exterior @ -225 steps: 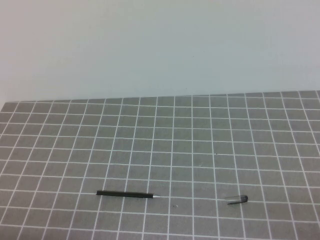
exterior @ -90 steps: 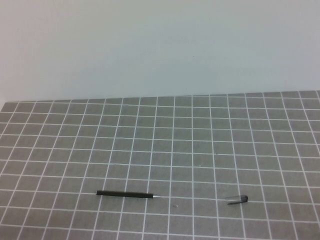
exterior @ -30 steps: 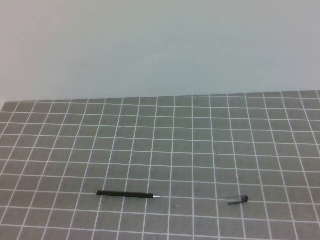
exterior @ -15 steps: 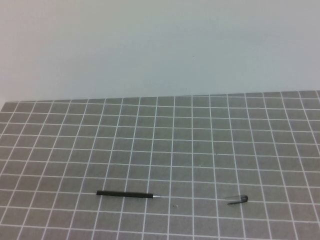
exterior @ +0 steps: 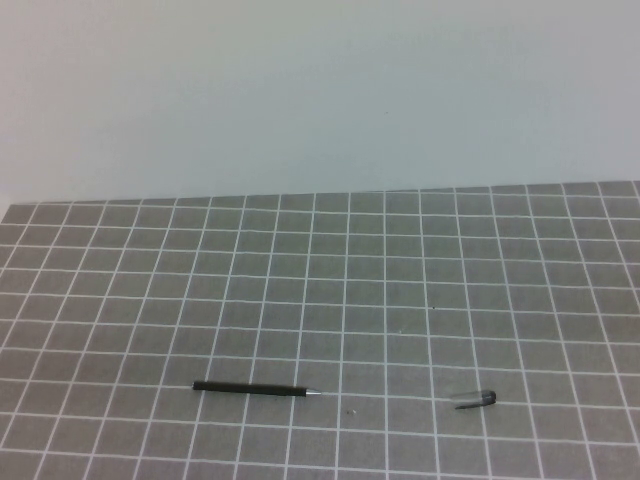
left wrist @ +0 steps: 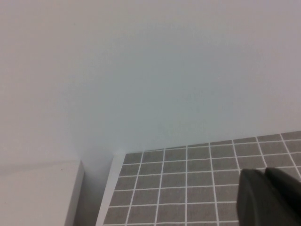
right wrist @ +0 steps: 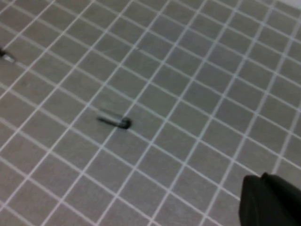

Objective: Cap the pen
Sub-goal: Put the cap on the pen

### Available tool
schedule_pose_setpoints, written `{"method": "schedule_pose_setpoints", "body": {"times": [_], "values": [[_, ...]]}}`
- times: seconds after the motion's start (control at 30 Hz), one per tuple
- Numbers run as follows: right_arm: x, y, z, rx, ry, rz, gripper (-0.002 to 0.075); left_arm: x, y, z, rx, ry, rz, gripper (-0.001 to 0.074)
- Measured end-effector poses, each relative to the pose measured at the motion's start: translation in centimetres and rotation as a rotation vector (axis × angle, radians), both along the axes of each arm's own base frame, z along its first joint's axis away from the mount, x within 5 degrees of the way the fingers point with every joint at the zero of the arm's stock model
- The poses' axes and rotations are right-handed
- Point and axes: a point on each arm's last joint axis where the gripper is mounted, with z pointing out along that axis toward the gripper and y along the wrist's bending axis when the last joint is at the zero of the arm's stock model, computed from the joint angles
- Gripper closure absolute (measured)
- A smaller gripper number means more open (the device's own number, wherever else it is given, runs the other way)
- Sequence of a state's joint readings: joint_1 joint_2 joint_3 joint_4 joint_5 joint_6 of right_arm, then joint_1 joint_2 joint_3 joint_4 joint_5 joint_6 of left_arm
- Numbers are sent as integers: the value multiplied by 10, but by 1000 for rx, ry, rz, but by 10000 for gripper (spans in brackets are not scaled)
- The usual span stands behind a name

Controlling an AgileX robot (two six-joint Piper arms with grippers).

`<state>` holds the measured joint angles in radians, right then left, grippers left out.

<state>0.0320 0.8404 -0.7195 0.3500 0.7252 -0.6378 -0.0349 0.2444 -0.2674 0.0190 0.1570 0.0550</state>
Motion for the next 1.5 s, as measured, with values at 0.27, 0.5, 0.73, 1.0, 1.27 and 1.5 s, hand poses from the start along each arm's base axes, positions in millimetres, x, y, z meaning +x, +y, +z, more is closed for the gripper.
{"method": "schedule_pose_setpoints", "body": {"times": [0.27,0.5,0.73,1.0,1.27,1.5], "values": [[33,28,-11,-55,195,231,727,0,0,0,-19,2,-2,738],[54,40,-27,-125,267,363,727,0,0,0,-16,3,-2,738],[84,64,-54,-199,373,542,727,0,0,0,-16,4,-2,738],[119,102,-84,-413,410,947,727,0,0,0,-25,5,-2,738],[151,119,-114,-477,493,1004,564,0,0,0,-34,5,-1,738],[158,119,-136,-528,528,1040,388,0,0,0,-34,5,-1,738]]}}
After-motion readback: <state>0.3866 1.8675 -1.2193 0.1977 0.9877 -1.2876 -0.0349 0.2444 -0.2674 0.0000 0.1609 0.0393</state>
